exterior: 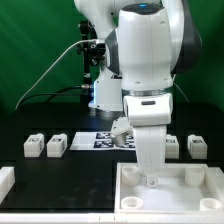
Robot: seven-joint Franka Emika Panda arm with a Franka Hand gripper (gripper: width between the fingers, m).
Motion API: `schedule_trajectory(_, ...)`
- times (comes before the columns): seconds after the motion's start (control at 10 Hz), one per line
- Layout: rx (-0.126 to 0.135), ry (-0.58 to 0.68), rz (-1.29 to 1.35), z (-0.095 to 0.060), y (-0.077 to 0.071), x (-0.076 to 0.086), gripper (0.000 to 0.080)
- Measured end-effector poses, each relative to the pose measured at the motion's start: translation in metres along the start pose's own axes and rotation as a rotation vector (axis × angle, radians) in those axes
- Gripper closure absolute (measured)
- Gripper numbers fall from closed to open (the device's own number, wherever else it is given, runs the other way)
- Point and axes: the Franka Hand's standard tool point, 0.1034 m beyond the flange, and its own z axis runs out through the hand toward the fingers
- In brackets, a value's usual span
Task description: Assemble one leg
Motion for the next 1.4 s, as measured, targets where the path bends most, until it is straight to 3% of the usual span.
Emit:
schedule_trajectory(0.2,-0.015,0.004,0.154,-0.019,-0.009,0.012,0.015)
schedule_trajectory(0.3,-0.026,0.008,0.191,-0.03,-0.013,0.025,0.015)
schedule_trajectory(0.4,-0.03,0.023,0.429,-0.037,-0.014,0.042,0.015)
schedule_trajectory(0.7,-0.032,0.051,0.845,-0.048,-0.025,0.08,0.015)
schedule_trajectory(0.8,-0.021,0.065,1.075,-0.047,-0.034,0.103,0.015)
schedule_trajectory(1.1,0.019,0.081,1.456,-0.045,-0.037,0.105,0.015)
schedule_trajectory(1.2,0.043,0.047,1.471,-0.039,-0.049,0.107,0.015)
schedule_trajectory(1.3,0.105,-0.046,1.505,-0.034,-0.066,0.108,0.015)
schedule_trajectory(1.4,0.113,-0.053,1.534,-0.033,-0.069,0.107,0.015)
